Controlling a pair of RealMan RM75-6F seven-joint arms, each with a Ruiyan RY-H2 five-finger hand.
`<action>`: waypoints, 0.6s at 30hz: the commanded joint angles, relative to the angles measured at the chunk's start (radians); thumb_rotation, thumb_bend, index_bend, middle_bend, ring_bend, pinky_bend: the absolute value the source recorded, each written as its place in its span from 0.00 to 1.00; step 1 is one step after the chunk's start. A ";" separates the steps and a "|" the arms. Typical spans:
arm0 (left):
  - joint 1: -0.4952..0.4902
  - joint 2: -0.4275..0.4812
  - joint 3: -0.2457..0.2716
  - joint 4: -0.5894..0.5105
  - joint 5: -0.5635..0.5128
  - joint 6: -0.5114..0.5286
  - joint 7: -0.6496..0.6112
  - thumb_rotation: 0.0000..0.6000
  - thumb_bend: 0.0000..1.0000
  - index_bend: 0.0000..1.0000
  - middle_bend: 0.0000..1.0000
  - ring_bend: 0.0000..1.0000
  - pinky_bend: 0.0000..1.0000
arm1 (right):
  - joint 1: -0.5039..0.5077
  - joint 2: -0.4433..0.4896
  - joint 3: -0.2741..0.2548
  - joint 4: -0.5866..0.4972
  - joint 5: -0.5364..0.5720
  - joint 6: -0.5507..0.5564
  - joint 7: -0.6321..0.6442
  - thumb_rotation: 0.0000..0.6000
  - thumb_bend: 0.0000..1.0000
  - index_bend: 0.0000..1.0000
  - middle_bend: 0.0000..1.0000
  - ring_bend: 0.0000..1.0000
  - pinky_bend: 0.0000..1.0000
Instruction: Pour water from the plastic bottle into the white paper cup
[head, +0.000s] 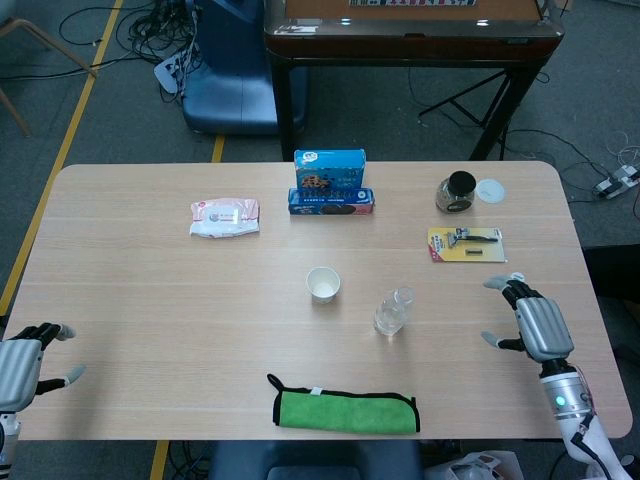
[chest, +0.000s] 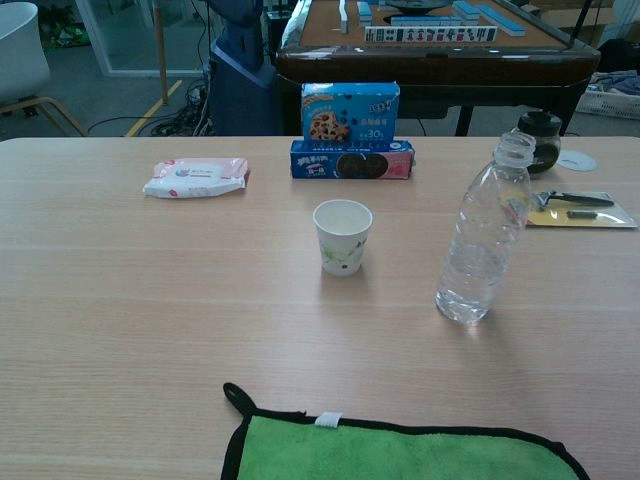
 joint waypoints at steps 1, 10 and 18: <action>-0.003 -0.003 0.002 0.004 0.001 -0.005 -0.001 1.00 0.04 0.45 0.47 0.45 0.66 | 0.028 -0.024 0.008 0.014 0.003 -0.033 0.020 1.00 0.00 0.25 0.20 0.19 0.38; -0.004 0.000 -0.003 0.002 -0.003 -0.004 -0.011 1.00 0.04 0.45 0.47 0.45 0.66 | 0.111 -0.076 0.016 0.038 0.006 -0.138 0.078 1.00 0.00 0.23 0.17 0.16 0.37; -0.004 -0.004 -0.002 0.015 0.000 -0.002 -0.015 1.00 0.04 0.46 0.48 0.45 0.66 | 0.178 -0.144 0.020 0.094 0.003 -0.202 0.135 1.00 0.00 0.21 0.16 0.16 0.37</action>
